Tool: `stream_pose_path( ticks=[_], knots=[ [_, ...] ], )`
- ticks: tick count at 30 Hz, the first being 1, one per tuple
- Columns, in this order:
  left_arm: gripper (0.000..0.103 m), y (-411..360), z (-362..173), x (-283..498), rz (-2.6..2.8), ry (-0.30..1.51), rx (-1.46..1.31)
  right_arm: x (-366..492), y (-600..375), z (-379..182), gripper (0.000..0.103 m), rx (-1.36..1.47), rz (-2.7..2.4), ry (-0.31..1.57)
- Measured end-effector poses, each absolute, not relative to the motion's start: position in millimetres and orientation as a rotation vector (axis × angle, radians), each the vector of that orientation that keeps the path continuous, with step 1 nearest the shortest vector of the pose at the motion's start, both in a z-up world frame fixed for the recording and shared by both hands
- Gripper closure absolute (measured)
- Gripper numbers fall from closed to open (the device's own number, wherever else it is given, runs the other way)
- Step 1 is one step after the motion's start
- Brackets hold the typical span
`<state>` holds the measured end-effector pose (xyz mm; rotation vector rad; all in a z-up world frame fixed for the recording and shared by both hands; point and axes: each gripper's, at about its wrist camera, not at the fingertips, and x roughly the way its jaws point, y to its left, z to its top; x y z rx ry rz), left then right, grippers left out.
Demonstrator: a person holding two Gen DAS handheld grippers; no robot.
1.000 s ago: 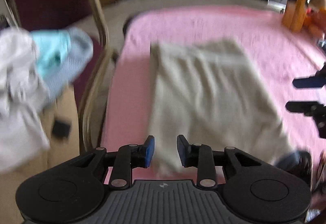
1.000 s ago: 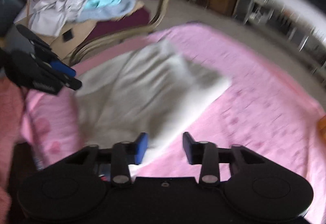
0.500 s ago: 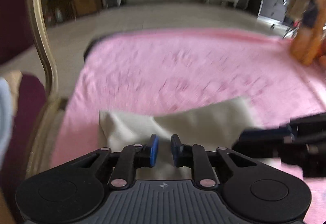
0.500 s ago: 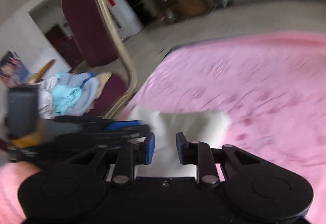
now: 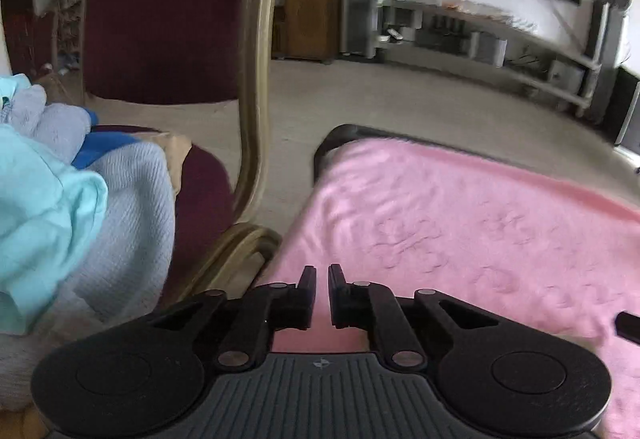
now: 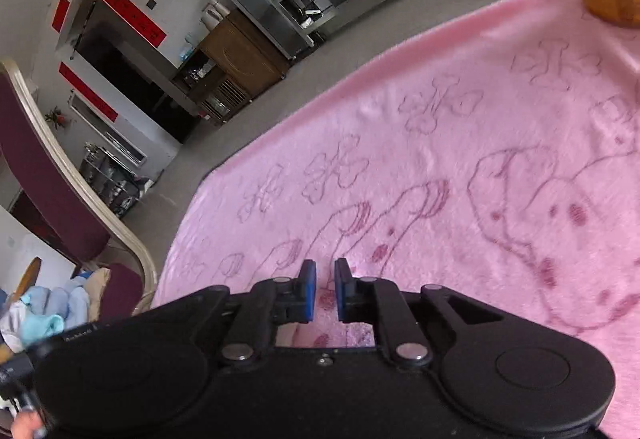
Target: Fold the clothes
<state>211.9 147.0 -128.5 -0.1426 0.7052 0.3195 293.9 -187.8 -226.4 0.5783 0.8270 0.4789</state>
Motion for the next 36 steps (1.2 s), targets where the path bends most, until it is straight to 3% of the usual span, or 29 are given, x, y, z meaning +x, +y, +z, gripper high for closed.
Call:
stream_pose_path(
  ticks=[7,11,15,16,22,24,25,28,31,36],
  knots=[
    [0.084,116,-145,211,0.112,0.803,-0.104,273,-160,-208,0.090,0.410,0.671,0.845],
    [0.087,131,-170,219,0.156,0.839,-0.176,273,-139,-217,0.090,0.369,0.713,0.908],
    [0.087,141,-153,214,0.306,0.862,-0.157,277,-153,-216,0.088,0.439,0.580,0.900],
    [0.089,142,-148,212,0.368,0.872,-0.122,273,-158,-208,0.082,0.412,0.503,0.887],
    [0.087,161,-115,152,0.291,0.984,-0.197,231,-208,-140,0.081,0.402,0.456,0.813],
    [0.080,158,-107,127,0.250,0.989,-0.182,211,-220,-113,0.079,0.383,0.454,0.772],
    [0.072,155,-104,116,0.232,0.988,-0.179,197,-224,-100,0.078,0.371,0.452,0.753],
    [0.063,153,-108,93,0.138,1.001,-0.213,159,-236,-69,0.065,0.324,0.462,0.703],
    [0.063,165,-131,87,0.060,1.027,-0.386,134,-237,-66,0.059,0.248,0.485,0.704],
    [0.061,170,-141,92,0.081,1.048,-0.403,130,-221,-107,0.057,0.203,0.527,0.846]
  ],
)
